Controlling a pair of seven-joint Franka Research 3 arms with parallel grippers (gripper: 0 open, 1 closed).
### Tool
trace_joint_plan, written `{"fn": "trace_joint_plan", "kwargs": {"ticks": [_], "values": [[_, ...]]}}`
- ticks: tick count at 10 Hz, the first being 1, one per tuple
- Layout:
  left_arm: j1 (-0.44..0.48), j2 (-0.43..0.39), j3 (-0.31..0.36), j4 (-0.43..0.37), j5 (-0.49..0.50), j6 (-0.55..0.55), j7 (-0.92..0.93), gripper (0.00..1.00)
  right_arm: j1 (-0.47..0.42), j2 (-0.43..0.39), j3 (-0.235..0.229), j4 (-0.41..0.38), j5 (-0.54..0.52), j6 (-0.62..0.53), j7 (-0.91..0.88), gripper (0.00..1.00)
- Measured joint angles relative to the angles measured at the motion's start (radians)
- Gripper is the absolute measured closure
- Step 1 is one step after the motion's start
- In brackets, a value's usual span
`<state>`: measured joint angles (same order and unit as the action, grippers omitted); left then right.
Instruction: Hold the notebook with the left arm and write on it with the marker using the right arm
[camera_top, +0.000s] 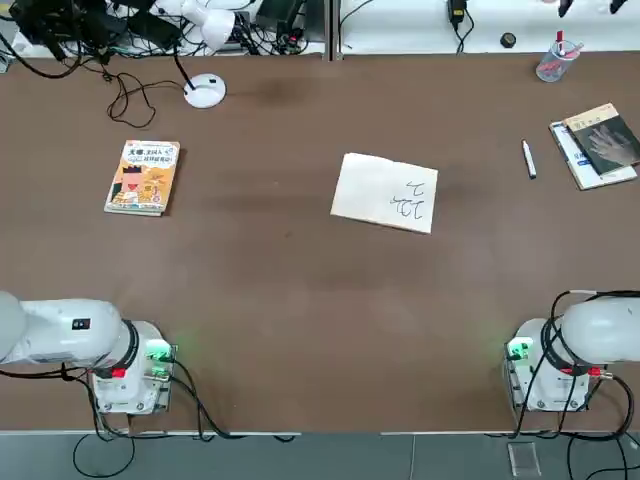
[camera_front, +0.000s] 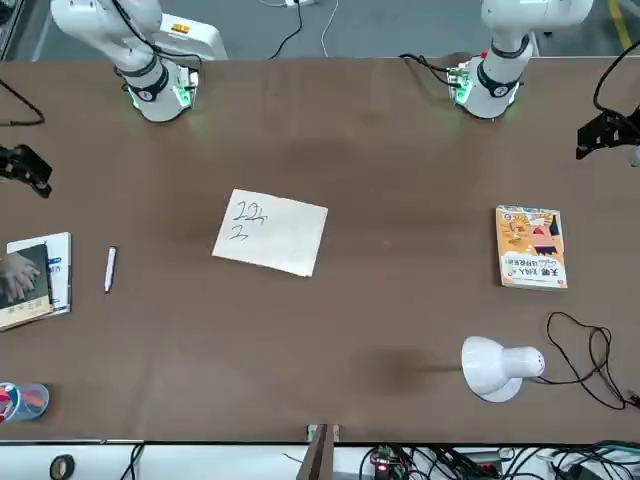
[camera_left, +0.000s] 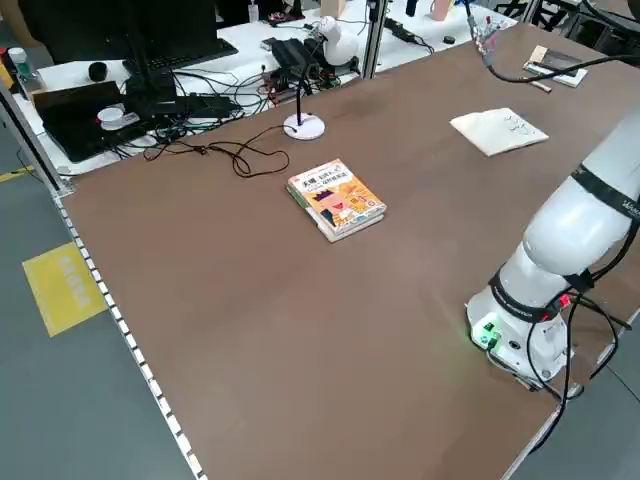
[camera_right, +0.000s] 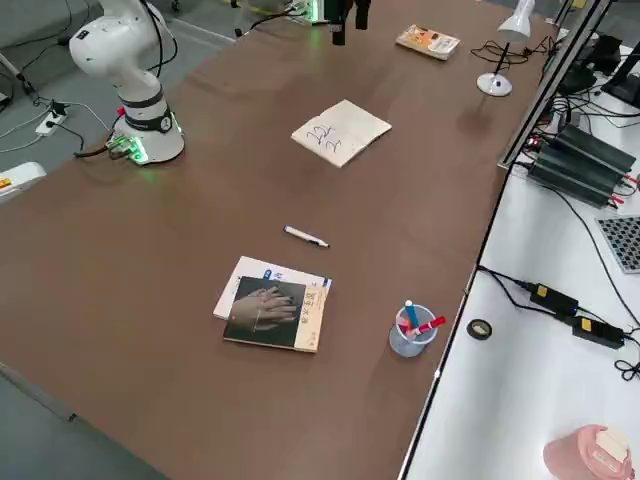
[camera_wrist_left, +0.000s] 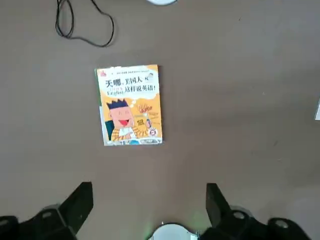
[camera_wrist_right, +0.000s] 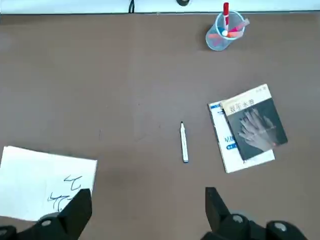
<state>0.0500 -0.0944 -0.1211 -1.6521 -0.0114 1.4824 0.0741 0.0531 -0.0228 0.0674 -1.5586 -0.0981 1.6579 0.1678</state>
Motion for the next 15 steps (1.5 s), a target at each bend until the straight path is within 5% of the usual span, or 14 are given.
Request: {"fn": "trace_joint_plan", "kwargs": {"ticks": [15], "values": [[0.0, 0.035, -0.007, 0.015, 0.0, -0.013, -0.014, 0.0, -0.002, -0.005, -0.001, 0.009, 0.0, -0.029, 0.004, 0.0]]}}
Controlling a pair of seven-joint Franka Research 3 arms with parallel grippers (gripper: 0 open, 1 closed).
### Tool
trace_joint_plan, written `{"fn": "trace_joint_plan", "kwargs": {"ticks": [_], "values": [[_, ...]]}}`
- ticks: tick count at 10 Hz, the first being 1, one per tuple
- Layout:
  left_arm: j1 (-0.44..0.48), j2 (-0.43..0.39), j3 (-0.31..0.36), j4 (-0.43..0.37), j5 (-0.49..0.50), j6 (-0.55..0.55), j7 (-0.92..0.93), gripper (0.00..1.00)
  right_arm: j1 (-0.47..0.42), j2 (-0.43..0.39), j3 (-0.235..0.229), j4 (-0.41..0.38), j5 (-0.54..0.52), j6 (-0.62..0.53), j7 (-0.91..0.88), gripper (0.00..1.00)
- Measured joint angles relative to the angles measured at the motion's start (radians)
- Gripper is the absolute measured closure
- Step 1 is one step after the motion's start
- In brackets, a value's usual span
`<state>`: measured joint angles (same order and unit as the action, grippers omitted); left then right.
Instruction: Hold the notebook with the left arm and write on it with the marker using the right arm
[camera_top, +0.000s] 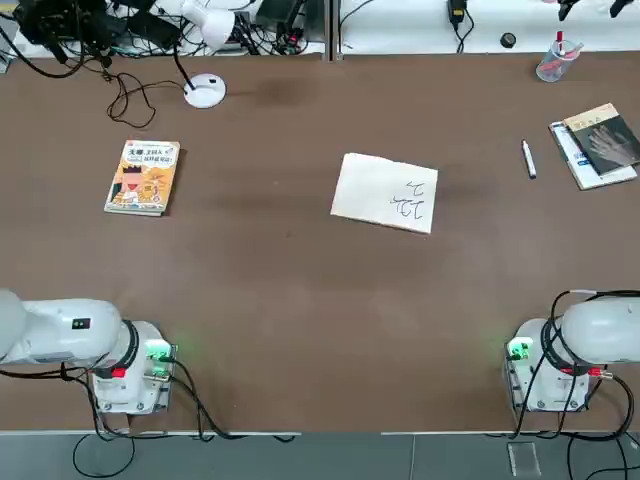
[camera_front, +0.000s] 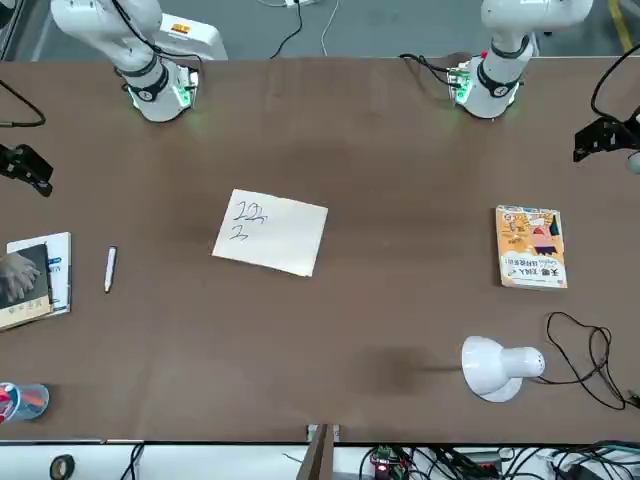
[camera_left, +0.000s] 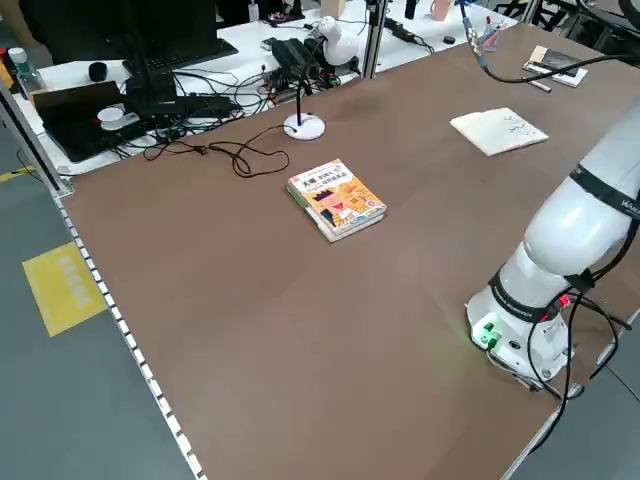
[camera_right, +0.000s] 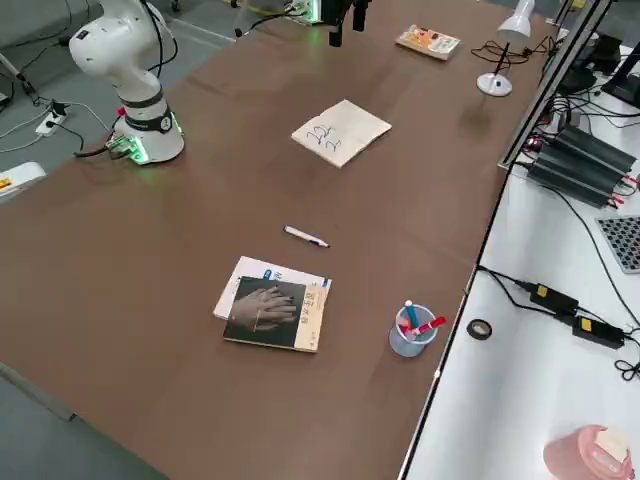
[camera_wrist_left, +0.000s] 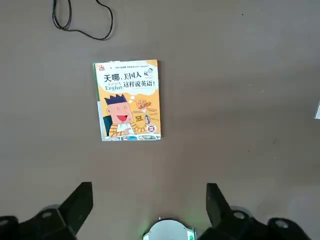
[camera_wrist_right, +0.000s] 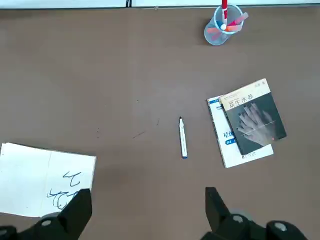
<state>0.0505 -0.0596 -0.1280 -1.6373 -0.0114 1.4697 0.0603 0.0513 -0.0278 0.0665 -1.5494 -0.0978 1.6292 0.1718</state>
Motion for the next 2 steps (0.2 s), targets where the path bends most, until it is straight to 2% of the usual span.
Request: {"fn": "trace_joint_plan", "kwargs": {"ticks": [2], "values": [[0.0, 0.006, -0.001, 0.001, 0.0, 0.0, 0.0, 0.0, 0.0, 0.0, 0.0, 0.0, 0.001, 0.0, 0.0, 0.0]]}}
